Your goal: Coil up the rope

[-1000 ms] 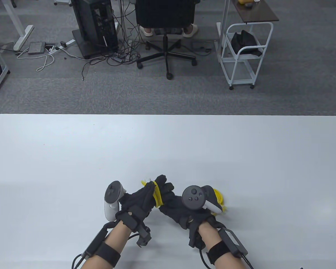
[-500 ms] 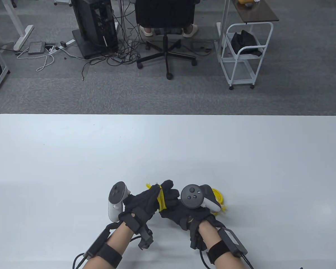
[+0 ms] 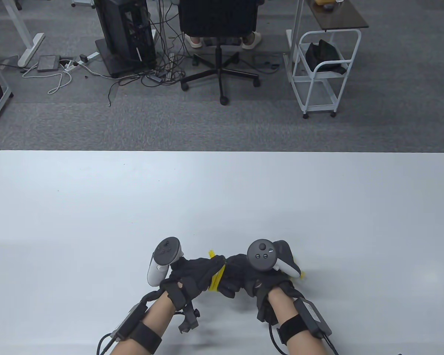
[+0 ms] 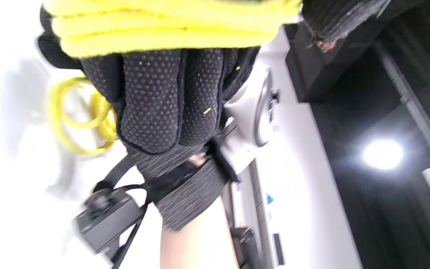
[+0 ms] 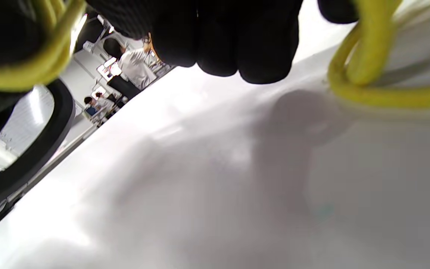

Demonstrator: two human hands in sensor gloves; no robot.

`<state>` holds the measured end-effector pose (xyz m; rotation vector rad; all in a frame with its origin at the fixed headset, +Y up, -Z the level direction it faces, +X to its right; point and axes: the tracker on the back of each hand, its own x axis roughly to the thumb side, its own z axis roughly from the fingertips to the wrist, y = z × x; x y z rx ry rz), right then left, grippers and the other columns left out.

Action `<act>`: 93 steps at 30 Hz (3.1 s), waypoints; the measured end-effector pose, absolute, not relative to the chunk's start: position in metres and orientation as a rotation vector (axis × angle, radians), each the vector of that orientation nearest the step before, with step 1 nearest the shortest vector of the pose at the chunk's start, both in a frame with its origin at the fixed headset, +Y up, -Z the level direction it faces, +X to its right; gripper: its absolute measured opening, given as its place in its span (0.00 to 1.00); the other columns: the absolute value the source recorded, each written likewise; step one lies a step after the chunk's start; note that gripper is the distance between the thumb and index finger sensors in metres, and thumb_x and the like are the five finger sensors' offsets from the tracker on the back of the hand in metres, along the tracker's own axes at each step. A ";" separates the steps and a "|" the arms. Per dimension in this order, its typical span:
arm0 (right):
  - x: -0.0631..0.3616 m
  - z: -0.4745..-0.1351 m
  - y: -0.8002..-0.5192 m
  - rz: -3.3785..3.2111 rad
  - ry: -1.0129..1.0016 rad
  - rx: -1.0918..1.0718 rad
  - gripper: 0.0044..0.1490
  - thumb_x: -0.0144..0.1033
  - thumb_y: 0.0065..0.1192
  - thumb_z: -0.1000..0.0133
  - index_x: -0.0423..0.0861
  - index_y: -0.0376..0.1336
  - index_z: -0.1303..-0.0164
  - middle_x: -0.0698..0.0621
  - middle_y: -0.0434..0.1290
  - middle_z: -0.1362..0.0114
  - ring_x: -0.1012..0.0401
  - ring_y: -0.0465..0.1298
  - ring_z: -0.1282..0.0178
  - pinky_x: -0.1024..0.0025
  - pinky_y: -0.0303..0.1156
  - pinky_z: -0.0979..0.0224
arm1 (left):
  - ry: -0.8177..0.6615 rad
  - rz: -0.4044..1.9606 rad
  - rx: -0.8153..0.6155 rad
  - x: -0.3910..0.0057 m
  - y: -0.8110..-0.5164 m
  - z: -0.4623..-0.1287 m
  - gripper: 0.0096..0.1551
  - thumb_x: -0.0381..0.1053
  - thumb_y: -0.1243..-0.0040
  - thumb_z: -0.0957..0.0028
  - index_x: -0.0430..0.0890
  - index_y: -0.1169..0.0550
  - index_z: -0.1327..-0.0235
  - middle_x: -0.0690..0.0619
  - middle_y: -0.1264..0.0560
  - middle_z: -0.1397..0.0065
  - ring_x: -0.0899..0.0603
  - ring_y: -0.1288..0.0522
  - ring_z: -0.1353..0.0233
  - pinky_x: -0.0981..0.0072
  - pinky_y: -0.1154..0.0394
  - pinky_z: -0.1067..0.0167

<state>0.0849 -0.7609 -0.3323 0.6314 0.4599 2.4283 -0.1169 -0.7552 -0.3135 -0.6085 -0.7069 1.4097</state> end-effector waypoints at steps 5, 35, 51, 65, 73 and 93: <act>0.090 -0.333 -0.755 2.409 0.391 0.557 0.25 0.43 0.55 0.35 0.45 0.63 0.31 0.39 0.70 0.26 0.41 0.74 0.34 0.31 0.59 0.28 | -0.712 1.272 -0.624 -0.114 -0.756 -0.314 0.39 0.68 0.61 0.36 0.45 0.16 0.37 0.43 0.10 0.43 0.41 0.11 0.47 0.59 0.21 0.42; 0.060 -0.314 -0.735 2.146 0.214 0.823 0.31 0.48 0.53 0.37 0.42 0.61 0.30 0.44 0.77 0.40 0.49 0.80 0.53 0.42 0.70 0.34 | -0.332 1.345 -0.354 -0.160 -0.766 -0.327 0.42 0.67 0.62 0.36 0.40 0.29 0.22 0.38 0.21 0.28 0.38 0.17 0.35 0.56 0.26 0.34; 0.052 -0.312 -0.746 2.276 0.306 0.764 0.29 0.49 0.52 0.36 0.42 0.62 0.32 0.43 0.78 0.42 0.50 0.81 0.58 0.44 0.72 0.37 | -0.395 1.328 -0.507 -0.152 -0.772 -0.328 0.65 0.79 0.48 0.52 0.32 0.40 0.18 0.32 0.28 0.23 0.34 0.21 0.31 0.53 0.27 0.33; 0.054 -0.313 -0.742 2.209 0.334 0.828 0.28 0.47 0.51 0.35 0.44 0.60 0.30 0.43 0.77 0.40 0.49 0.80 0.56 0.43 0.71 0.36 | -0.366 1.215 -0.279 -0.155 -0.754 -0.326 0.32 0.58 0.46 0.37 0.40 0.25 0.27 0.42 0.16 0.34 0.42 0.12 0.40 0.60 0.20 0.41; 0.056 -0.314 -0.739 2.234 0.343 0.857 0.25 0.45 0.52 0.35 0.46 0.63 0.31 0.43 0.78 0.40 0.48 0.80 0.54 0.42 0.71 0.35 | -0.368 1.449 -0.136 -0.163 -0.748 -0.324 0.31 0.59 0.51 0.36 0.42 0.27 0.26 0.44 0.18 0.31 0.43 0.14 0.37 0.61 0.22 0.37; 0.082 -0.326 -0.745 2.534 0.227 0.672 0.24 0.45 0.55 0.36 0.48 0.63 0.32 0.42 0.74 0.32 0.45 0.78 0.42 0.36 0.65 0.31 | -0.589 1.523 -0.476 -0.135 -0.750 -0.321 0.32 0.58 0.52 0.36 0.39 0.24 0.29 0.44 0.13 0.41 0.45 0.10 0.47 0.62 0.19 0.44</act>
